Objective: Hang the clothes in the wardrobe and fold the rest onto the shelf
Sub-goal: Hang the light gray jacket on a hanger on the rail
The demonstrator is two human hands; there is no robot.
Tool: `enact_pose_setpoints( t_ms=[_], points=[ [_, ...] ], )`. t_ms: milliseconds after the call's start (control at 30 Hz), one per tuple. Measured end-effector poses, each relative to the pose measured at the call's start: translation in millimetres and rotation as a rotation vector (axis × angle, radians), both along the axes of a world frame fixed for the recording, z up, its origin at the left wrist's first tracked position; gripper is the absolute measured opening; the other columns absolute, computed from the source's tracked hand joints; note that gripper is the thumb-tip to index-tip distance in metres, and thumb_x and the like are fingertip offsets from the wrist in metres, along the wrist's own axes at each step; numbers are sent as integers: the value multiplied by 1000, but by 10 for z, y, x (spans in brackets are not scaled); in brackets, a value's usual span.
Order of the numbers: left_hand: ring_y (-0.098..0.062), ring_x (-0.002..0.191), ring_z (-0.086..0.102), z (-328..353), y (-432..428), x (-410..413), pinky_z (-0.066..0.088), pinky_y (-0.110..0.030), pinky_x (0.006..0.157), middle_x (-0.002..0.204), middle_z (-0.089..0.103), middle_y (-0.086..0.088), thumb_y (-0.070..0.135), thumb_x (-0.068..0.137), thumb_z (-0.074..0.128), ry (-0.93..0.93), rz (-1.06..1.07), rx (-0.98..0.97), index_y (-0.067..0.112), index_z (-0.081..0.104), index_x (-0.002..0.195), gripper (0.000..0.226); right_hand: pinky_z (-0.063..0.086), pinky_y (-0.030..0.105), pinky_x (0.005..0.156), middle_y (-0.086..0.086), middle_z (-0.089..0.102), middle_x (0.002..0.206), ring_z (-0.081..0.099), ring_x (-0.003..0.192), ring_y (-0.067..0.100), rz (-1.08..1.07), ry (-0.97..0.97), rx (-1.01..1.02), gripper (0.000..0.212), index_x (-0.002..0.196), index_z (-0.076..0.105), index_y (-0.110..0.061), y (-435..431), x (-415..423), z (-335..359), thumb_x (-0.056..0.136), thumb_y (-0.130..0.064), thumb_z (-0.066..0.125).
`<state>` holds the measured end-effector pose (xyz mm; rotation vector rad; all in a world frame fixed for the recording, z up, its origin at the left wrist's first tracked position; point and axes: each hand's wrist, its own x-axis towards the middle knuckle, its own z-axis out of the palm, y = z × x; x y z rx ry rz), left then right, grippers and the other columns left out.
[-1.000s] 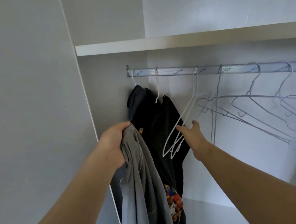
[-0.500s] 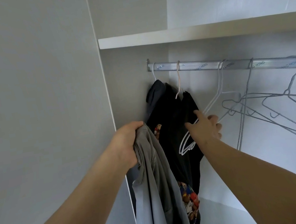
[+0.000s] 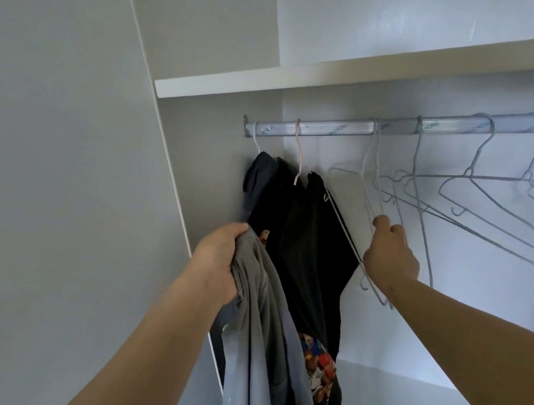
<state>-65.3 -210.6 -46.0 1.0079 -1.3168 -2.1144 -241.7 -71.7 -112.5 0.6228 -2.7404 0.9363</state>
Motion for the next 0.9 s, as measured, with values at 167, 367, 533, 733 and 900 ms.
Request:
enact_pose_setpoints(
  t_ms=[167,367,533,733,900],
  points=[
    [-27,63,59,-6,87,-26,49,-34,51,72,61,-17,21,90,56,-15,-13,-21,0,59,78,24,38,34,64,18,45,119,51,82,29,-43,65,51,41,124,38,-5,192,-65,65,86,9,43],
    [-28,66,58,13,127,53,48,-36,55,76,60,-18,23,91,55,-47,-20,-17,-1,58,81,27,35,40,95,16,44,134,39,122,32,-137,125,142,24,111,57,0,290,-163,216,90,-4,47],
    [-29,68,56,55,157,144,51,-44,74,77,57,-20,23,93,52,-61,-21,-12,-2,56,79,29,39,38,85,19,56,107,48,108,35,-62,91,-79,24,99,59,1,162,-78,311,95,-11,38],
    [-28,72,52,47,179,258,43,-45,100,77,53,-19,21,95,48,-92,-23,-65,-2,54,76,31,29,25,48,2,44,66,44,59,19,45,-152,-442,25,71,44,-10,128,1,356,95,-11,39],
    [-28,68,54,26,254,303,49,-44,79,77,56,-20,22,93,51,-71,-37,-52,-2,56,78,28,43,26,57,9,59,88,58,75,25,109,-196,-567,14,89,53,-9,271,45,483,94,-8,40]
  ],
)
